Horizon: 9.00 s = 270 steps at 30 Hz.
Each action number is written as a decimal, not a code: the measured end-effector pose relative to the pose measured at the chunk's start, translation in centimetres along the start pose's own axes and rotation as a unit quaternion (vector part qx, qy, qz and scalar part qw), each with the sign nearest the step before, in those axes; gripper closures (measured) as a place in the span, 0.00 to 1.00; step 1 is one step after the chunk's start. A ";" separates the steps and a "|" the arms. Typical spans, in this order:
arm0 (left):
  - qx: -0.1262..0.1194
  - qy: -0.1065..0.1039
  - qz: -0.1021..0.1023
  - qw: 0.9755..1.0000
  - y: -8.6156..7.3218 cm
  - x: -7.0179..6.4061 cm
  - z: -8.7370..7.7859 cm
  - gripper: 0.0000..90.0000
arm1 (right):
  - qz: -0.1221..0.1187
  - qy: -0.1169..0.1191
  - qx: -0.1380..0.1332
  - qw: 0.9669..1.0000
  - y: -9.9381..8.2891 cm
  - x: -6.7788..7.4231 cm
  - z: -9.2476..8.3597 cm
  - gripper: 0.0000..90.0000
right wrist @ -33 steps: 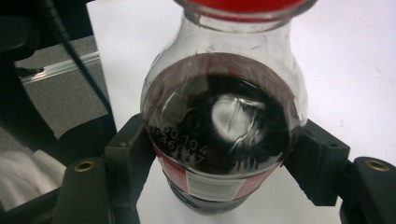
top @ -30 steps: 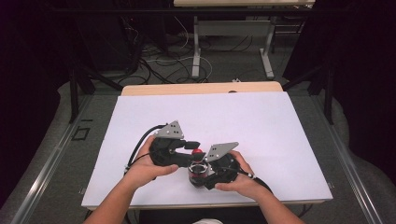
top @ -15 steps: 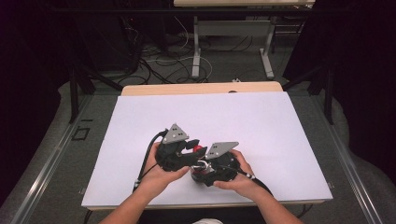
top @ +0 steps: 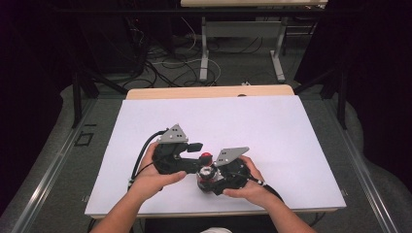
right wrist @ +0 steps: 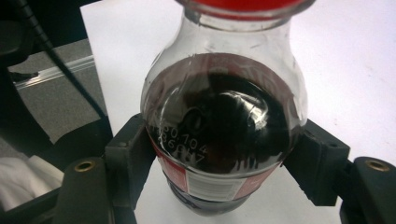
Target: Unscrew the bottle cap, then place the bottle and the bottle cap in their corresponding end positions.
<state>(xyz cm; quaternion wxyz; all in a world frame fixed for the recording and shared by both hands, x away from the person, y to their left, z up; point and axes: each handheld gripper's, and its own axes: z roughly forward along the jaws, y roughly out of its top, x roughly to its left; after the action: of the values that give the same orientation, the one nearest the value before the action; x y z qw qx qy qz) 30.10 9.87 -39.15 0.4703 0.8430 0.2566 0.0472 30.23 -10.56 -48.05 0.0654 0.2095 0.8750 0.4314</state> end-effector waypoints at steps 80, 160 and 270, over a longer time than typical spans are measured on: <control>-0.037 0.111 -0.055 0.992 0.4 -1.1 1.3 0.68 | 0.014 -0.045 -0.005 0.999 -0.3 -0.4 0.0 0.33; -0.045 0.201 -0.198 0.958 -7.1 7.5 -1.6 0.68 | 0.125 -0.222 -0.021 0.967 3.7 -13.7 5.4 0.33; 0.042 0.078 -0.112 0.990 -8.1 4.7 14.7 0.68 | 0.190 -0.241 -0.024 0.951 -8.5 -9.1 -3.4 0.00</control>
<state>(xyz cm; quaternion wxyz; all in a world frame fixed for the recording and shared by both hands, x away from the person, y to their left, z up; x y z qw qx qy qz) 35.76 4.25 -54.67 0.4152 0.8221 0.3866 0.0487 34.83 -21.51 -53.18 0.1959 0.4680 0.7667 0.3935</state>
